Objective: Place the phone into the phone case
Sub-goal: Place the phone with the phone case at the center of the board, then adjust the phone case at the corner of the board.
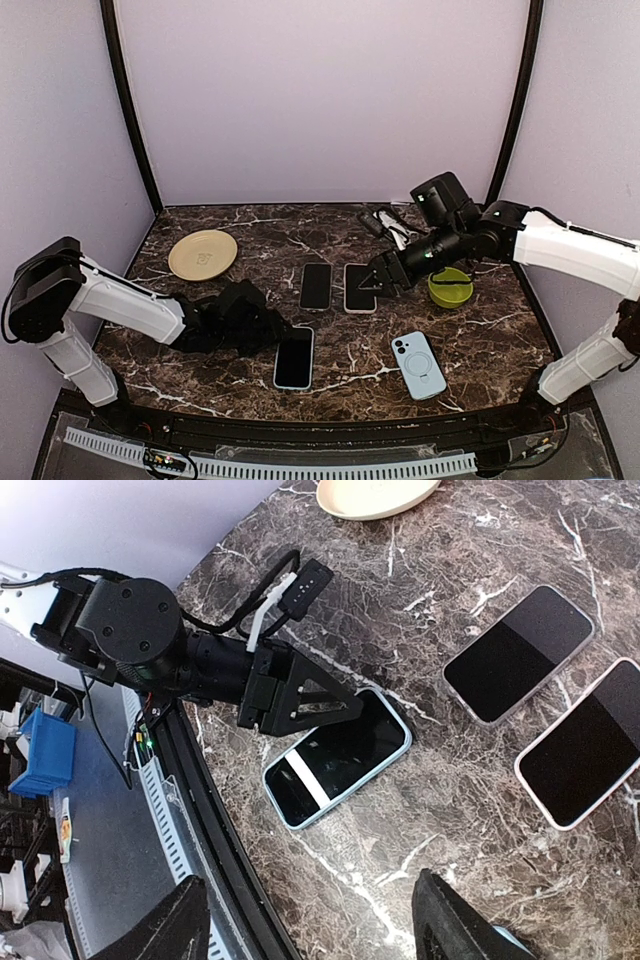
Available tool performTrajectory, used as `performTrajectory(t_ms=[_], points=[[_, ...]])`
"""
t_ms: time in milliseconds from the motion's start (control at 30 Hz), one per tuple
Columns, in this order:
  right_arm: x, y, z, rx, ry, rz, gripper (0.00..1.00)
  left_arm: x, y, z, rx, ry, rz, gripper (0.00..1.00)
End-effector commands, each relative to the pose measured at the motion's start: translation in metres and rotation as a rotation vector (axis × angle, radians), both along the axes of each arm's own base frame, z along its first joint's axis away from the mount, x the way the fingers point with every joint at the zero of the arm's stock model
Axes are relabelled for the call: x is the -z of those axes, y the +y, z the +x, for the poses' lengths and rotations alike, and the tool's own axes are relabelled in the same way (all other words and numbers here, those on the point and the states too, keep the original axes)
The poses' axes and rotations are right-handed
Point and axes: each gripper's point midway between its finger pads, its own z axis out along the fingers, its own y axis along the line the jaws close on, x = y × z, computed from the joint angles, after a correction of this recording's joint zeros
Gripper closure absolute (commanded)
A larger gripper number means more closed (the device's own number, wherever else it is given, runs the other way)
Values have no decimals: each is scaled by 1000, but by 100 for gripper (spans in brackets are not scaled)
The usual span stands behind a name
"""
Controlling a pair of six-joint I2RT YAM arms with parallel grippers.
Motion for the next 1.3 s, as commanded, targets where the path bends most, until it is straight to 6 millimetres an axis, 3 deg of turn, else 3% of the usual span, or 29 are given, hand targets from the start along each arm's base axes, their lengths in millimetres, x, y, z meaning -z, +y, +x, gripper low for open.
performTrajectory(t_ms=[0,167,267,367,433,533,600,900,1167,1267], points=[[-32,5,-5,-30,-68,65,31,11,22,-3,-10,13,121,40],[-24,-7,9,72,-92,-14,31,-7,25,7,-8,-61,169,40],[3,-33,33,257,-88,-186,31,-23,25,13,11,-128,194,40],[35,-64,41,396,-53,-369,30,-53,21,21,53,-252,229,37],[55,-83,40,470,-33,-454,23,-69,21,25,75,-324,262,32],[84,-109,36,571,-7,-550,5,-88,21,29,106,-397,301,21],[102,-117,29,599,31,-584,1,-98,21,31,132,-438,340,14],[164,-125,-15,601,158,-695,2,-98,10,26,183,-455,338,12],[181,-112,-28,579,225,-605,5,-89,0,23,229,-442,330,12],[189,-104,-34,553,257,-582,14,-88,-1,22,232,-439,327,12]])
